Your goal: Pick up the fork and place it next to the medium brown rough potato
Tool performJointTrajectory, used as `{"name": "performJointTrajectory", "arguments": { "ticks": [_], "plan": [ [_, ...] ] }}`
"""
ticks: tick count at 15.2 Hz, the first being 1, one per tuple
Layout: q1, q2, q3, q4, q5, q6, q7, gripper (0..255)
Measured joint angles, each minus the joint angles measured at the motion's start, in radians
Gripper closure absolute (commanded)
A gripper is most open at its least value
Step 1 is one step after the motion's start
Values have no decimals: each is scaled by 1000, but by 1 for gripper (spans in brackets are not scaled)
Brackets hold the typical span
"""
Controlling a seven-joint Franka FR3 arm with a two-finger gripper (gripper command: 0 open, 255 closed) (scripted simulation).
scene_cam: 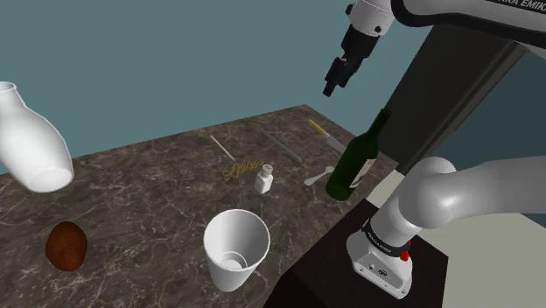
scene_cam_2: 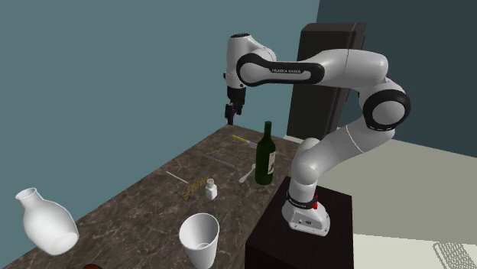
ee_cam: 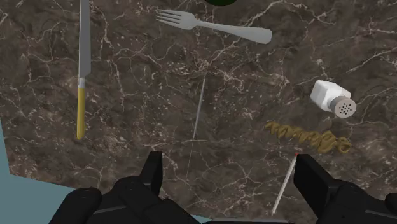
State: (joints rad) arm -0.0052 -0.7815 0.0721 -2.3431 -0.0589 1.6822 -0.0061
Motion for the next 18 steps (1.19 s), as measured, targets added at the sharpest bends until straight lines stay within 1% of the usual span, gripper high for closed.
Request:
{"name": "performJointTrajectory", "arguments": {
  "ticks": [1,2,4,9,14,18],
  "plan": [
    [0,0,0,0,0,0,0,0],
    [8,-2,-11,-14,-1,5,-26,0],
    [36,-2,-48,-59,-8,24,-118,0],
    [114,7,-153,-187,-38,76,-400,0],
    [168,39,-280,-295,-108,127,-709,0],
    [206,97,-371,-362,-174,179,-946,0]
  ]
}}
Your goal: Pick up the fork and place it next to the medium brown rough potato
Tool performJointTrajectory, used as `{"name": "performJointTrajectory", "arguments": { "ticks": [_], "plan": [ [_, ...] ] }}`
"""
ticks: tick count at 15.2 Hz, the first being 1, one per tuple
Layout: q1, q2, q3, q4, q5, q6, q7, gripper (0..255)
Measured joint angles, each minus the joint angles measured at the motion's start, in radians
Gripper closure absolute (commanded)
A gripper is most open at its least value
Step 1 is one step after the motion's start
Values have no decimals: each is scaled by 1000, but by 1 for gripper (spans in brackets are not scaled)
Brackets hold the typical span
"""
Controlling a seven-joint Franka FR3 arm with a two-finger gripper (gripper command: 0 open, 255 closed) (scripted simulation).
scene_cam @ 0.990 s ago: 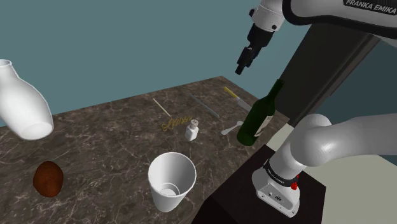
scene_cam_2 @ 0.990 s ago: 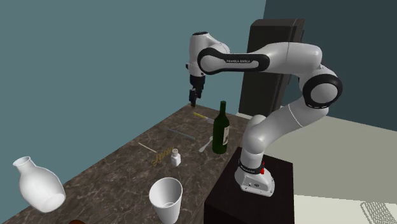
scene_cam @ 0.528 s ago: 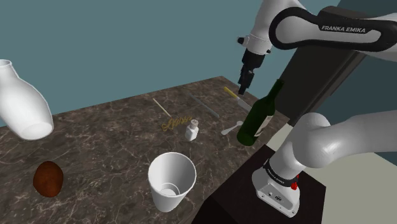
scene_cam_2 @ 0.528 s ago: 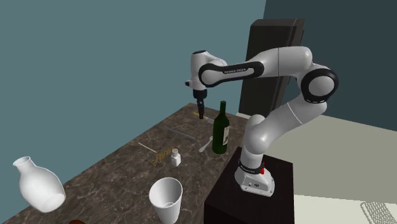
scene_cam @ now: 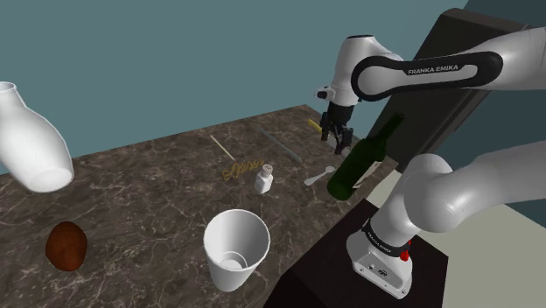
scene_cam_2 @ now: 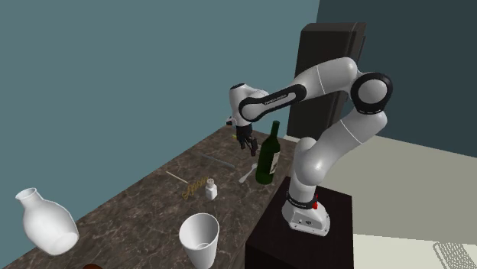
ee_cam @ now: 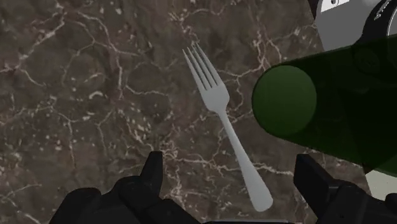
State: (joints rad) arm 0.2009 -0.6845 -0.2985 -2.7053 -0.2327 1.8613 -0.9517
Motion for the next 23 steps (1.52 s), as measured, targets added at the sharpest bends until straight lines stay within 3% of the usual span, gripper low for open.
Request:
{"name": "performJointTrajectory", "arguments": {
  "ticks": [3,5,12,18,19,23],
  "plan": [
    [24,70,-70,-36,-60,53,-179,0],
    [30,77,-87,-62,-81,70,-234,0],
    [20,128,-121,-133,-116,185,-253,0],
    [19,135,-125,-139,-119,197,-254,0],
    [19,135,-125,-139,-119,197,-254,255],
    [19,134,-124,-138,-119,196,-254,255]
  ]
}}
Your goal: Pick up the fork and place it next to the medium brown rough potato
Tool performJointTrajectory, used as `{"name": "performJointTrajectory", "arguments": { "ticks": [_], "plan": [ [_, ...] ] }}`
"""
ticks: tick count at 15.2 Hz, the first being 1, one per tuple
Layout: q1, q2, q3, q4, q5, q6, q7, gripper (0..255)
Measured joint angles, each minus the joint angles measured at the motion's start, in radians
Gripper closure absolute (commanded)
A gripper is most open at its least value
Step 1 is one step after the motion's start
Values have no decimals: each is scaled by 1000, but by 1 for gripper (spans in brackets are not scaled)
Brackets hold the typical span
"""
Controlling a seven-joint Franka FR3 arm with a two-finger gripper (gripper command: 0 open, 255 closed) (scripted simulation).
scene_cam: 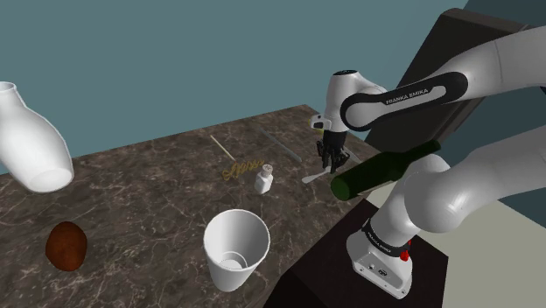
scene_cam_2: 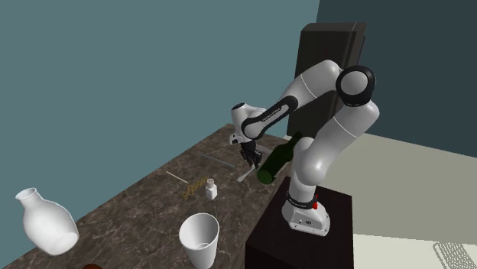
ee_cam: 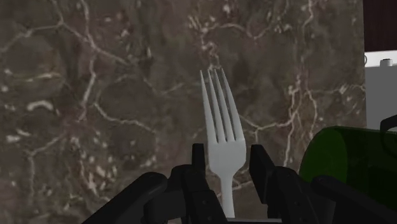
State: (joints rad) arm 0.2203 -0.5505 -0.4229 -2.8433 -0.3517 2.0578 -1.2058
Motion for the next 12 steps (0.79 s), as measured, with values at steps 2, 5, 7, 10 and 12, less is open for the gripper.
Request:
{"name": "performJointTrajectory", "arguments": {
  "ticks": [2,5,7,10,12],
  "plan": [
    [0,0,0,0,0,0,0,255],
    [0,0,0,0,0,0,0,255],
    [-1,-5,2,3,1,-8,-1,255],
    [0,-33,12,21,9,-53,-2,255],
    [-1,-55,19,34,13,-89,-4,255]
  ]
}}
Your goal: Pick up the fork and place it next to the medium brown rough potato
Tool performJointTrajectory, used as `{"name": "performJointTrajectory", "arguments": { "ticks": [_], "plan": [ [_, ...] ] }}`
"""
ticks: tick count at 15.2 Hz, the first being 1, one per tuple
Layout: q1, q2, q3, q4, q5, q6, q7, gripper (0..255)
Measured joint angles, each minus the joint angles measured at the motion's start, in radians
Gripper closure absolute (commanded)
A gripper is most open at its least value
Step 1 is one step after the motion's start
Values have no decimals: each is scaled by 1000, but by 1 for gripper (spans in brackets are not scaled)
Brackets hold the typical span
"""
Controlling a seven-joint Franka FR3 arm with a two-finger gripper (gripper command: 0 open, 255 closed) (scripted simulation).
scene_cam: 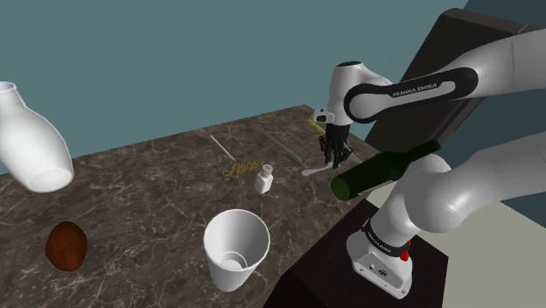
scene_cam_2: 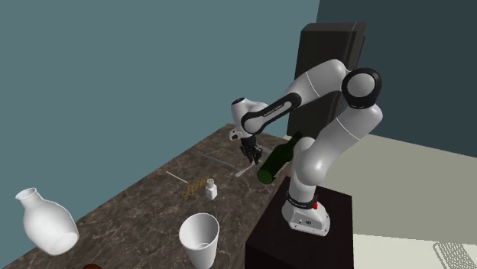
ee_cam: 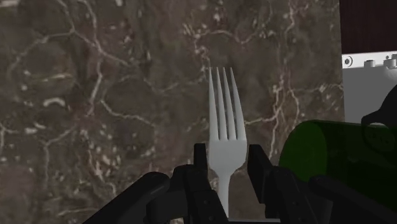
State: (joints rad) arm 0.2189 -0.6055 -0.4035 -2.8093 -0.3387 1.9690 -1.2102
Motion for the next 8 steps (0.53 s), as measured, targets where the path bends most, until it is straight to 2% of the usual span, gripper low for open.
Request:
{"name": "performJointTrajectory", "arguments": {
  "ticks": [8],
  "plan": [
    [2,-72,33,66,24,-137,-6,255]
  ]
}}
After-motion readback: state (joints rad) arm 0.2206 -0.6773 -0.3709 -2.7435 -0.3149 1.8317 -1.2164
